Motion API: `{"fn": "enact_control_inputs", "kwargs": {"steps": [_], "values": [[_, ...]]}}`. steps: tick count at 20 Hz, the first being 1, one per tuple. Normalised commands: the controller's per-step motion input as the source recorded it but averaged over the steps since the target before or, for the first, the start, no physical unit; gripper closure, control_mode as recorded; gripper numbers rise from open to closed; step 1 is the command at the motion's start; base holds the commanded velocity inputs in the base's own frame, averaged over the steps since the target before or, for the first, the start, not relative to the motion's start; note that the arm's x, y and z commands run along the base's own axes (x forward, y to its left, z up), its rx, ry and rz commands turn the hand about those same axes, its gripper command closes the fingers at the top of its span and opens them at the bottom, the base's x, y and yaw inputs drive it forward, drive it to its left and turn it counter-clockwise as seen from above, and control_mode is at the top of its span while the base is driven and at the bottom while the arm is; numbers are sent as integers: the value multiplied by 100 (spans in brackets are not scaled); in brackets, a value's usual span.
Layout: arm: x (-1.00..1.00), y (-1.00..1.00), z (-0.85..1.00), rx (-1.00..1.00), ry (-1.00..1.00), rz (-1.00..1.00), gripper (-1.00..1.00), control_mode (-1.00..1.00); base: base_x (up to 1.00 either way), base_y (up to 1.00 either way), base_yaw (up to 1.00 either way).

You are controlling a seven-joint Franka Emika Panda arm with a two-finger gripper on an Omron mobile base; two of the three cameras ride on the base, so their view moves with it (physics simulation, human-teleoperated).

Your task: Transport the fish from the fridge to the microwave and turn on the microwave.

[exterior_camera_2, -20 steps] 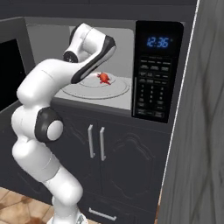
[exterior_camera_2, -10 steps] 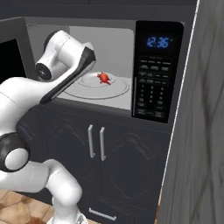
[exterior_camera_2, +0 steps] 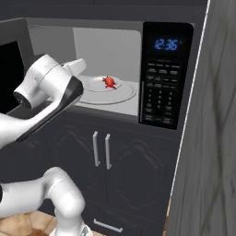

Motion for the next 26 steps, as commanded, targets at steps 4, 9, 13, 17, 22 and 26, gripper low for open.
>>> {"fn": "enact_control_inputs", "kwargs": {"steps": [4,9,13,17,22,26], "values": [[-100,-29,76,32,0,6,-100,-100,0,0,0],[-100,-22,50,34,3,7,-100,-100,0,0,0],[-100,0,35,27,10,11,-100,-100,0,0,0],[-100,8,31,22,5,13,-100,-100,0,0,0],[-100,20,60,18,8,10,-100,-100,0,0,0],[-100,31,62,3,-1,2,-100,-100,0,0,0]]}}
